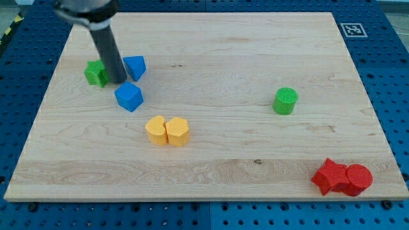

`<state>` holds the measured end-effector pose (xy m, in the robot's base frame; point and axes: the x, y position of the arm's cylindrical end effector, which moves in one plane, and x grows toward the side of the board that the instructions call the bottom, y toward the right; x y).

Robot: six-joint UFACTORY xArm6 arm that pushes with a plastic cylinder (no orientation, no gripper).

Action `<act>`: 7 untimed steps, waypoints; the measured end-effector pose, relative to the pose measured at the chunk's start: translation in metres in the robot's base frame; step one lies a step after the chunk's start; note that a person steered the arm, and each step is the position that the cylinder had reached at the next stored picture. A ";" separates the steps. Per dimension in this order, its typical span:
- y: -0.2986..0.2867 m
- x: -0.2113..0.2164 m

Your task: Push the blue triangle to the bottom left of the blue cube

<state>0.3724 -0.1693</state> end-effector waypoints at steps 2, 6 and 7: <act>0.041 -0.091; 0.066 -0.042; 0.032 -0.042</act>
<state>0.3301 -0.1376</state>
